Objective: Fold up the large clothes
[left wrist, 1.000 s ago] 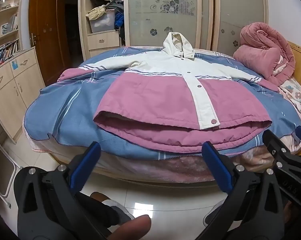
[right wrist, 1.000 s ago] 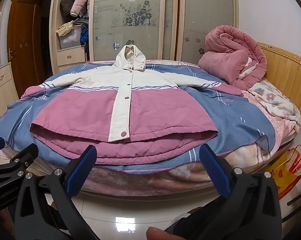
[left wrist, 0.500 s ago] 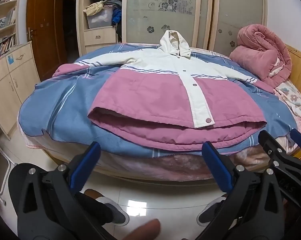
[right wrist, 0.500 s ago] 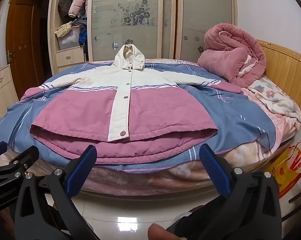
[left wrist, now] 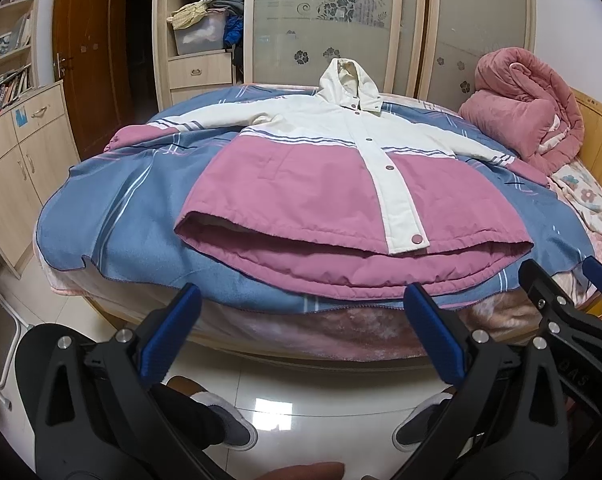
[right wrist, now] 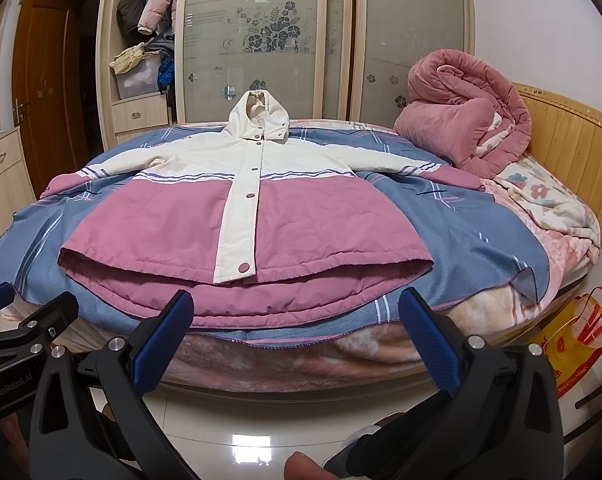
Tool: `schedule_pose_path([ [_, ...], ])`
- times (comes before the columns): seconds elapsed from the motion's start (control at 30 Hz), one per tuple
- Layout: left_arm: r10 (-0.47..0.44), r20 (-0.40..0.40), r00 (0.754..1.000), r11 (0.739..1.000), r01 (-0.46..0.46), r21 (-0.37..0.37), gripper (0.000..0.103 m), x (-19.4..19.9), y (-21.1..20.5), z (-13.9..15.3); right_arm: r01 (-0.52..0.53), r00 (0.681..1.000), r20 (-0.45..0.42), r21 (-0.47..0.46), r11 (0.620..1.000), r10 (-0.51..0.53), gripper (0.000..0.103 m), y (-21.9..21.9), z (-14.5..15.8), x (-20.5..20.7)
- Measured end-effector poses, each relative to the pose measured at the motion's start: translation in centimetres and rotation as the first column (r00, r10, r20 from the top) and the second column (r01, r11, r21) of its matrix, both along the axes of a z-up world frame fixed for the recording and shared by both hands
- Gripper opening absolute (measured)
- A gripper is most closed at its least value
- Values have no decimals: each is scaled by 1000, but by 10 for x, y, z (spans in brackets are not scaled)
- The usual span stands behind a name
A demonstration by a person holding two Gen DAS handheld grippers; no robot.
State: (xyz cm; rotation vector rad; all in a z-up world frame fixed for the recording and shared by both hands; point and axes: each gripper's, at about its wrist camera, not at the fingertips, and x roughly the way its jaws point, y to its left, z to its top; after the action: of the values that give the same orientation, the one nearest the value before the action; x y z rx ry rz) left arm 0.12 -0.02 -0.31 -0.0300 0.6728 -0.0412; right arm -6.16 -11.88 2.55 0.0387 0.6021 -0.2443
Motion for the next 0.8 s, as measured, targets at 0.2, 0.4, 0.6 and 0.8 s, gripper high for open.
schedule_pose_path([
  [0.2, -7, -4, 1000, 1000, 7, -1, 101, 1, 0, -1, -3, 1000, 2, 0, 1000, 3, 102, 0, 0, -1],
  [0.4, -9, -4, 1000, 1000, 9, 1, 101, 0, -2, -1, 1, 1000, 3, -2, 1000, -1, 102, 0, 0, 0],
  [0.6, -8, -2, 1000, 1000, 8, 2, 101, 0, -2, -1, 4, 1000, 6, -5, 1000, -4, 102, 0, 0, 0],
  [0.8, -9, -1, 1000, 1000, 9, 2, 101, -1, -2, -1, 3, 1000, 7, -5, 1000, -3, 102, 0, 0, 0],
])
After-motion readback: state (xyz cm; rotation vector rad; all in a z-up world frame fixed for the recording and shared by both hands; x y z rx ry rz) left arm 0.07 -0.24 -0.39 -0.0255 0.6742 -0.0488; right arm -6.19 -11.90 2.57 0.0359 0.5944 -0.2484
